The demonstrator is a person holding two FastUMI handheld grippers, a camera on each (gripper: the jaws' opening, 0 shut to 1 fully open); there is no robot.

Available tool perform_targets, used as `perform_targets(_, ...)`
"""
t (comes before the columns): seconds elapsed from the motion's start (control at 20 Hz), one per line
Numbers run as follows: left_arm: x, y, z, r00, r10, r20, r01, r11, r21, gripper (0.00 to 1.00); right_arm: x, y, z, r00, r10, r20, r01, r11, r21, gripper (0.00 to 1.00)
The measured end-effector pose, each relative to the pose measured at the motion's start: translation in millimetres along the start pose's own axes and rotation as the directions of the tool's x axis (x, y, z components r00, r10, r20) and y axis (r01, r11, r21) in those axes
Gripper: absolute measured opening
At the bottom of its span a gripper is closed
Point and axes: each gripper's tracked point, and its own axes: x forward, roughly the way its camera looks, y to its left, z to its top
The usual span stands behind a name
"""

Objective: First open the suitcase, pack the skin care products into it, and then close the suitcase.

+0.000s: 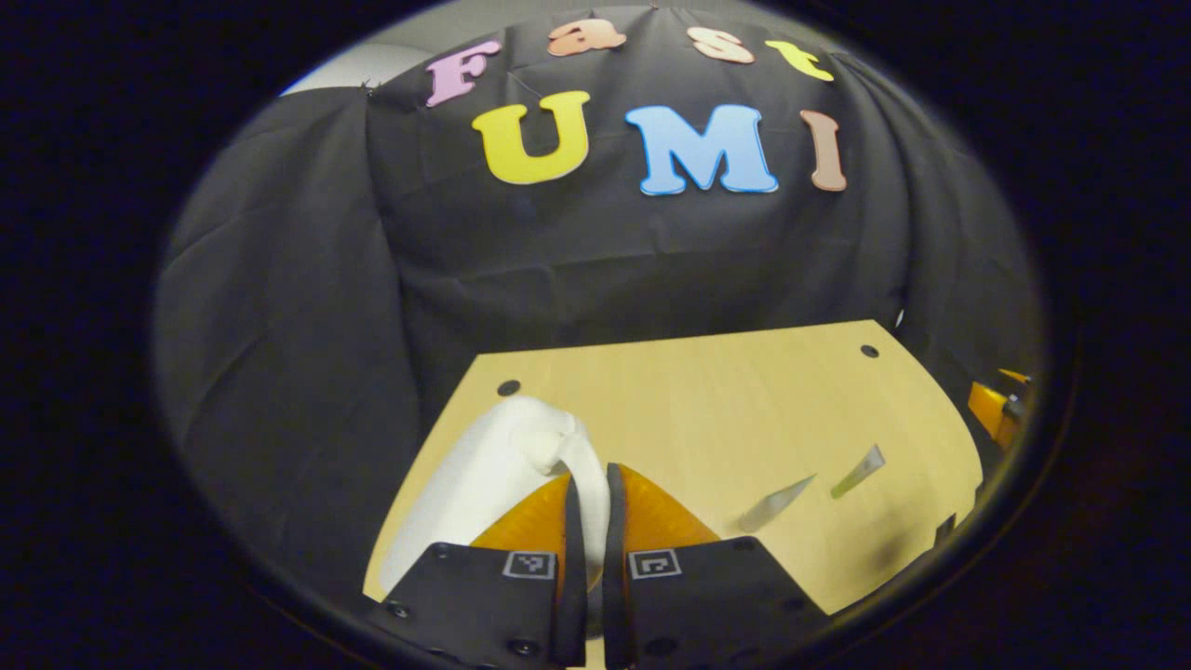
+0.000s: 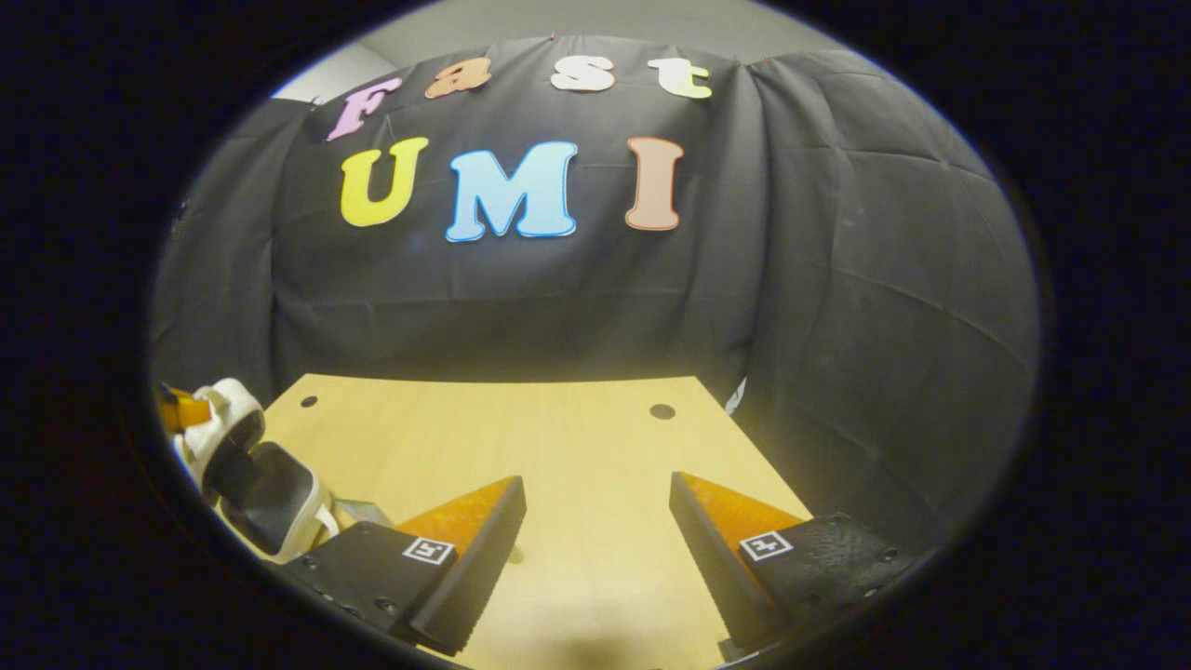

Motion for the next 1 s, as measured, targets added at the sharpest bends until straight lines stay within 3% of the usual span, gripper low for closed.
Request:
perform_targets(0.2, 9.0, 89.9, 12.2, 0.998, 0.053, 0.031, -0.052, 0.998, -0.029, 0.14, 3.0, 7.7, -2.8, 1.000, 0.009, -0.007, -0.009, 0.999, 0.033, 0.95)
perform_targets(0.45, 34.1, 196.2, 24.0, 0.981, 0.182, 0.074, -0.191, 0.971, 0.145, 0.13, 3.4, 0.2, -16.9, 0.999, -0.032, -0.041, 0.035, 0.996, 0.079, 0.95)
perform_targets(0.6, 63.6, 252.6, 16.4, 0.968, 0.245, 0.046, -0.250, 0.951, 0.180, 0.13, 3.7, -1.7, -23.1, 0.996, -0.051, -0.070, 0.059, 0.990, 0.127, 0.95)
perform_targets(0.8, 100.5, 327.5, -31.6, 0.929, 0.367, -0.054, -0.347, 0.911, 0.222, 0.14, 0.7, -4.1, -29.6, 0.993, -0.086, -0.084, 0.096, 0.987, 0.129, 0.95)
perform_targets(1.0, 135.5, 389.1, -105.7, 0.877, 0.447, -0.177, -0.384, 0.873, 0.301, 0.13, 0.4, -2.3, -34.7, 0.988, -0.110, -0.106, 0.121, 0.986, 0.111, 0.95)
